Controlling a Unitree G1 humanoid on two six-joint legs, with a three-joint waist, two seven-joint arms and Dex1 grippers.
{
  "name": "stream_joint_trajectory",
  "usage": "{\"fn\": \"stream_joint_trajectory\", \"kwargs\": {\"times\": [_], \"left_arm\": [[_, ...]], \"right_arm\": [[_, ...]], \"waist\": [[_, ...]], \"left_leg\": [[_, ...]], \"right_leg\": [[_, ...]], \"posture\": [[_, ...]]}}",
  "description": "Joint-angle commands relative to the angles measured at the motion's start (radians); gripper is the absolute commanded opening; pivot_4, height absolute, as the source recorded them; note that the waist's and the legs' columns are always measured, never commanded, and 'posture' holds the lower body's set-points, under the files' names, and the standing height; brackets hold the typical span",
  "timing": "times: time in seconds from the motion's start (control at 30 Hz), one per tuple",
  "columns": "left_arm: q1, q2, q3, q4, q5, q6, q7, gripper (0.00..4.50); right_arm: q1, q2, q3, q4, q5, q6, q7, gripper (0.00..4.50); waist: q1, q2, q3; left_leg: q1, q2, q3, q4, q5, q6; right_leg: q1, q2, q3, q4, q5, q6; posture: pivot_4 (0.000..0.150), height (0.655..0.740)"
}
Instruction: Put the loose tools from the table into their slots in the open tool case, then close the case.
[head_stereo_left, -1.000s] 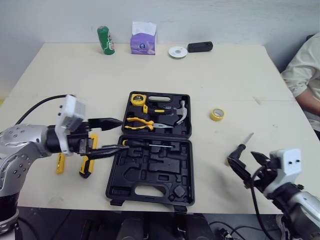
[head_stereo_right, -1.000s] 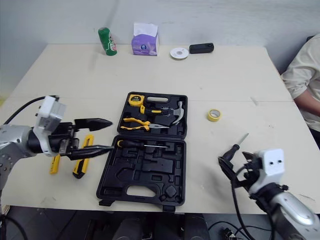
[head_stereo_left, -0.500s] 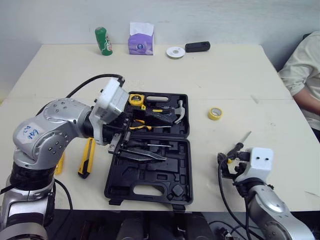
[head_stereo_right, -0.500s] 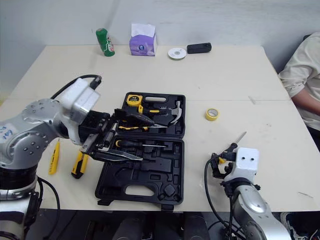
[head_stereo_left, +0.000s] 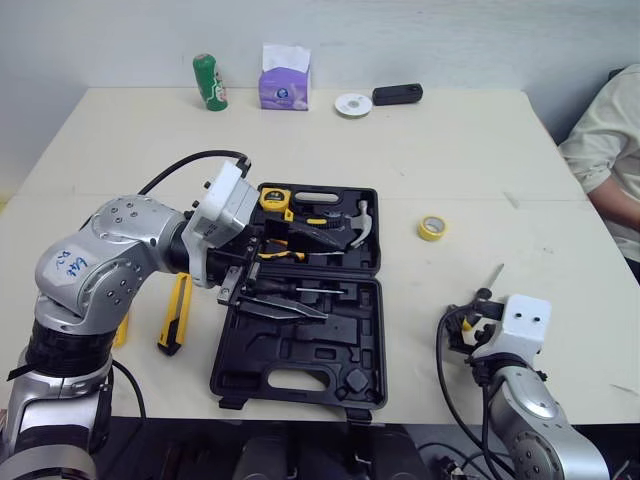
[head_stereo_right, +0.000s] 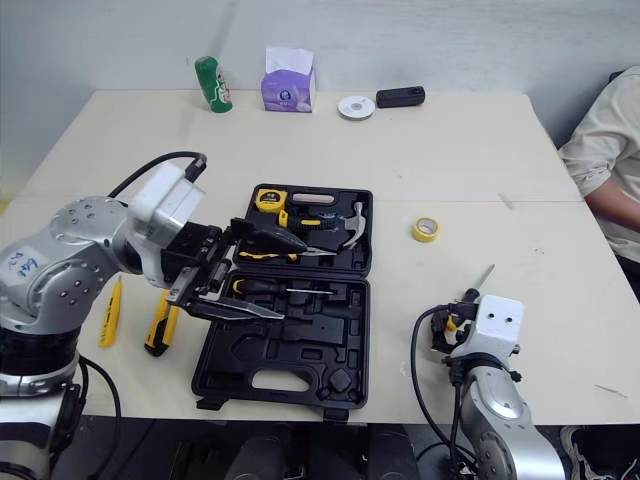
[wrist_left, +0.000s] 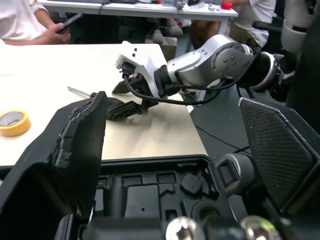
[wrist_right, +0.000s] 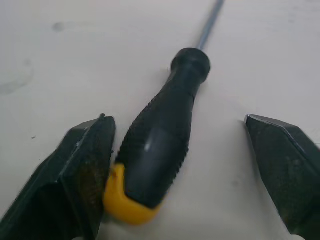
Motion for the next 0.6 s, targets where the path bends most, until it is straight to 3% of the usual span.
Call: {"fn": "stream_joint_trajectory", "kwargs": {"times": [0.03, 0.13, 0.17, 0.4, 0.53, 0.6], "left_arm": [[-0.014, -0.003, 0.011, -0.016, 0.006, -0.015, 0.008, 4.5], [-0.012, -0.002, 0.013, -0.016, 0.011, -0.016, 0.011, 4.5], [-0.011, -0.002, 0.014, -0.016, 0.012, -0.016, 0.012, 4.5], [-0.016, -0.011, 0.022, -0.009, 0.006, -0.016, 0.018, 4.5], [0.002, -0.002, 0.019, -0.011, 0.025, -0.028, 0.016, 4.5], [0.035, 0.016, 0.02, -0.014, 0.05, -0.042, 0.017, 4.5]], "right_arm": [[0.004, 0.01, -0.03, 0.002, -0.014, -0.003, 0.005, 2.7], [0.001, 0.042, -0.051, 0.008, 0.0, -0.002, 0.0, 1.2], [0.0, 0.047, -0.056, 0.008, -0.004, -0.002, -0.003, 1.07], [-0.015, 0.045, -0.081, 0.019, -0.027, -0.029, 0.017, 1.09], [-0.027, -0.048, -0.075, 0.025, -0.03, -0.063, 0.112, 1.09], [-0.056, -0.153, -0.096, 0.022, 0.025, -0.078, 0.245, 1.09]], "waist": [[0.0, 0.0, 0.0], [0.0, 0.0, 0.0], [0.0, 0.0, 0.0], [0.0, 0.0, 0.0], [-0.001, 0.0, 0.0], [-0.004, 0.0, 0.0]], "left_leg": [[0.0, 0.0, 0.0, 0.0, 0.0, 0.0], [0.0, 0.0, 0.0, 0.0, 0.0, 0.0], [0.0, 0.0, 0.0, 0.0, 0.0, 0.0], [0.0, 0.0, 0.0, 0.0, 0.0, 0.0], [0.0, -0.001, 0.0, 0.0, 0.0, 0.001], [0.0, -0.001, 0.0, 0.0, 0.001, 0.001]], "right_leg": [[0.0, 0.0, 0.0, 0.0, 0.0, 0.0], [0.0, 0.0, 0.0, 0.0, 0.0, 0.0], [0.0, 0.0, 0.0, 0.0, 0.0, 0.0], [0.0, 0.0, 0.0, 0.0, 0.0, 0.0], [0.0, 0.0, 0.0, 0.0, 0.0, 0.0], [0.0, -0.001, 0.0, 0.001, 0.0, 0.0]], "posture": [[0.15, 0.7316], [0.15, 0.7316], [0.15, 0.7316], [0.15, 0.7316], [0.15, 0.7316], [0.15, 0.7316]]}}
